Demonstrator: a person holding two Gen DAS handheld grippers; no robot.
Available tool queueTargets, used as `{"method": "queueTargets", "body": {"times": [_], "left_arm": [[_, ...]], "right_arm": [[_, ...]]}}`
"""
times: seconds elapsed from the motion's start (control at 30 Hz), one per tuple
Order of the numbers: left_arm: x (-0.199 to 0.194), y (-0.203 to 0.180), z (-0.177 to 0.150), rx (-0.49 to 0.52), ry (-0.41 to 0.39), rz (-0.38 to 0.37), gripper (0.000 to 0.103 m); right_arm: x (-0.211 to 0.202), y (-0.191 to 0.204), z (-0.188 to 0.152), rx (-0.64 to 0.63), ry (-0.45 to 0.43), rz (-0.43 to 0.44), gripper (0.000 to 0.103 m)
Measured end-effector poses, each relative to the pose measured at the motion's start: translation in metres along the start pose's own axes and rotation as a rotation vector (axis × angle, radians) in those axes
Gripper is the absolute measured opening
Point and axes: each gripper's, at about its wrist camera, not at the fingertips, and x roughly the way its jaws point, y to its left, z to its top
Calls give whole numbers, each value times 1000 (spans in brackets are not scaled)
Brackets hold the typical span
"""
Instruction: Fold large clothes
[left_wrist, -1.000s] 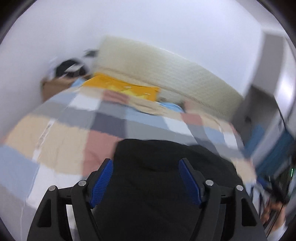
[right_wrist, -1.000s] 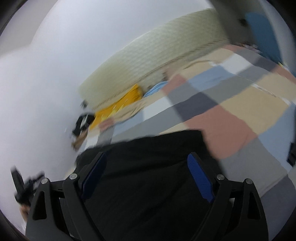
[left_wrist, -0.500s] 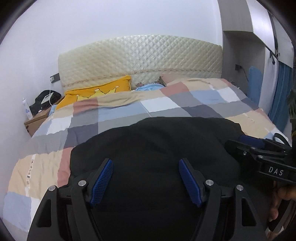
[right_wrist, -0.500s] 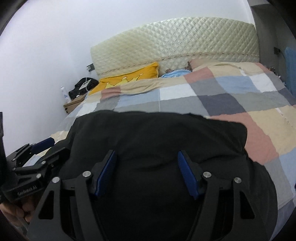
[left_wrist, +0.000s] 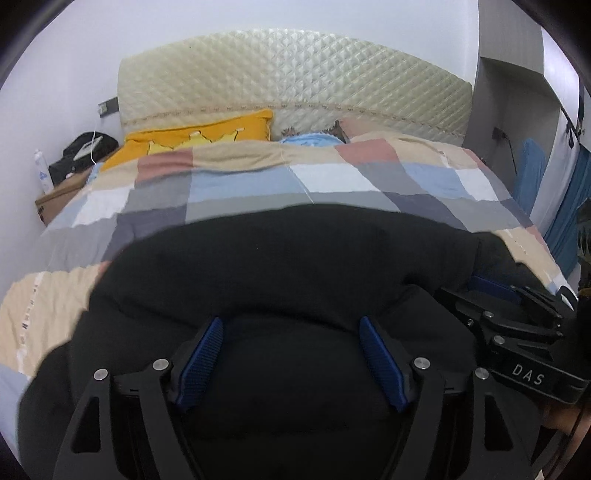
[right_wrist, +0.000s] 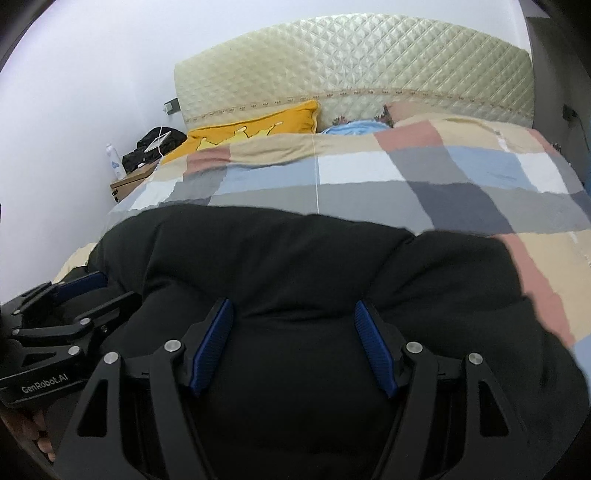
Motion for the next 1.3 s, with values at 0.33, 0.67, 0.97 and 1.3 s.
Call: {"method": "queueTargets", "body": {"times": [0.33,0.67,0.97,1.3], "left_arm": [[-29,-11,-12,86,-45,26,76],[-84,23,-14,63,-125,71,76],[-50,60,-28,-31,-59,105,76],[-36,61,-36,-65,-52,84,78]], "right_arm": [[-15,3,-14,-17,-7,13,69],[-77,-15,-8,-36,-75,-16,69],[-76,-62,-16,44,-49,-90,69],[-40,-67,-28,35,8,-119,69]]}}
